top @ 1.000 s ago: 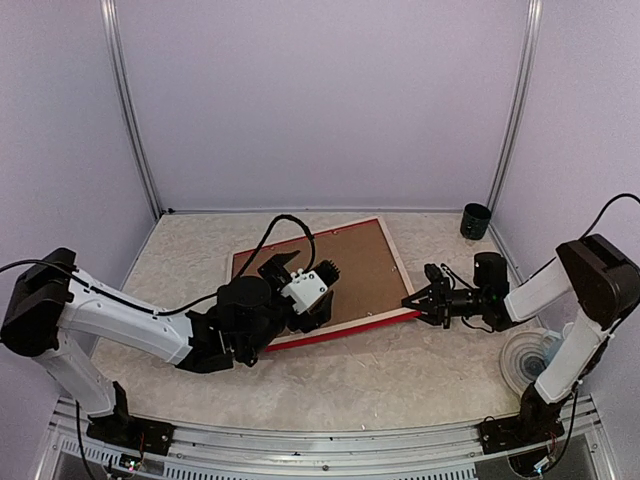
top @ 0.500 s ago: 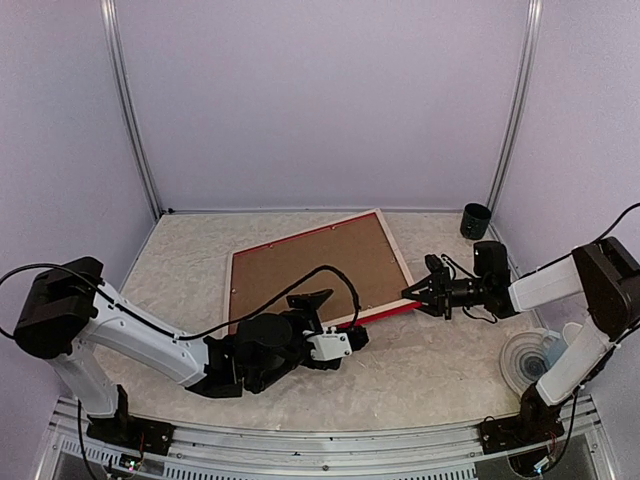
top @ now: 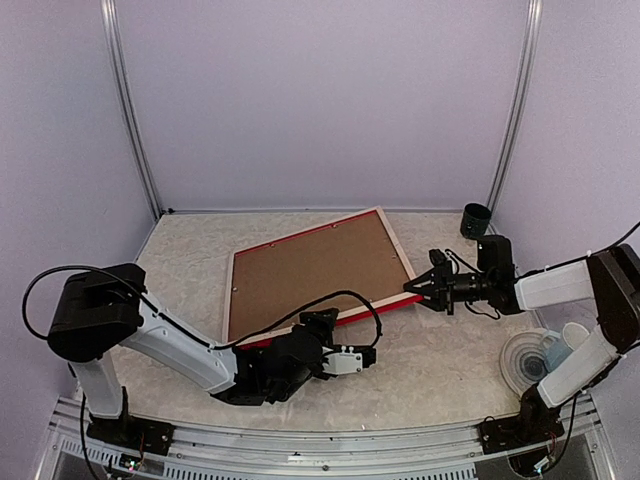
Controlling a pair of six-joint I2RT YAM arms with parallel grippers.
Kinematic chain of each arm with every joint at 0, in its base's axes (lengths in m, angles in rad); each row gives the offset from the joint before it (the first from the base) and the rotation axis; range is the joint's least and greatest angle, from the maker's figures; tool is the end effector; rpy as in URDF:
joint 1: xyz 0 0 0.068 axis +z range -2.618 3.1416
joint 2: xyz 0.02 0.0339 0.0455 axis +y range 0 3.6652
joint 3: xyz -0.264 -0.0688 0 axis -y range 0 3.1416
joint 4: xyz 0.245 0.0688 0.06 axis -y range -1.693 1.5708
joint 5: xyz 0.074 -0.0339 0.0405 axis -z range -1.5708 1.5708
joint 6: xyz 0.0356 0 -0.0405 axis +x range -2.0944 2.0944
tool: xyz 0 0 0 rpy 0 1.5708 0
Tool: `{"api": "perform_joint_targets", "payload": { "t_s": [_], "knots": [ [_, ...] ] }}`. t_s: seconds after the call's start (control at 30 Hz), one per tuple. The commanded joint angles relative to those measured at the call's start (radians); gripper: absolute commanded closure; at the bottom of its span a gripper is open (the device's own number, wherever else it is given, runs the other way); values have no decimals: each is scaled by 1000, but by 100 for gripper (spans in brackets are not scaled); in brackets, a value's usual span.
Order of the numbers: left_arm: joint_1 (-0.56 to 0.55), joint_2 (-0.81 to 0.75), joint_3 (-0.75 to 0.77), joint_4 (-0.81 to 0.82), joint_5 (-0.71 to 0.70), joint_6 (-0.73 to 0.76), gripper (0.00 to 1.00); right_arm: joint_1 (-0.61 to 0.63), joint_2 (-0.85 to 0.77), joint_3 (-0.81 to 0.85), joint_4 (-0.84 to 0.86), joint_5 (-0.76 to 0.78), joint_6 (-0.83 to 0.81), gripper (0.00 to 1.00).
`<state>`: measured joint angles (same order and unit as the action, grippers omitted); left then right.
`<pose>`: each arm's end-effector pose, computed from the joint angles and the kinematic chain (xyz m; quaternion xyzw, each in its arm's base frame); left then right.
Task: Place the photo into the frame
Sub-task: Pass from the right arm to the left
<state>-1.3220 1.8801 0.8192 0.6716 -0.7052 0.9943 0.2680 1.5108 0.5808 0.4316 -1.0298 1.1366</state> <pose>0.1125 -0.3489 0.1420 0.6369 0.4888 0.1977 0.5625 0.2618 0.1035 0.1724 0.0866 0.7846 0.6104 0.0659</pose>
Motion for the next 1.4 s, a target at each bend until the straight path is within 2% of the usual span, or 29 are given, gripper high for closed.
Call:
{"api": "perform_joint_targets", "payload": {
  "t_s": [0.0, 0.13, 0.33, 0.4, 0.5, 0.7, 1.03, 1.23, 1.37],
  "knots": [
    [-3, 56, 23, 109, -96, 74, 16, 13, -41, 41, 48, 5, 53, 77],
    [-3, 104, 20, 264, -169, 163, 22, 23, -36, 39, 76, -2, 75, 77],
    [1, 174, 6, 515, -222, 297, 23, 34, -21, 20, 149, -17, 127, 77],
    [3, 190, 2, 535, -223, 308, 25, 36, -18, 18, 158, -19, 134, 77],
    [9, 194, 0, 542, -224, 307, 30, 37, -20, 17, 167, -20, 142, 77],
    [22, 190, 0, 549, -234, 296, 48, 40, -12, 11, 189, -22, 160, 76],
    [39, 181, 3, 552, -248, 264, 70, 47, -11, -2, 226, -24, 181, 76],
    [54, 153, 24, 466, -247, 176, 84, 48, -14, -14, 226, -19, 165, 72],
    [69, 118, 38, 375, -239, 73, 87, 48, -21, -20, 222, -14, 145, 66]
  ]
}}
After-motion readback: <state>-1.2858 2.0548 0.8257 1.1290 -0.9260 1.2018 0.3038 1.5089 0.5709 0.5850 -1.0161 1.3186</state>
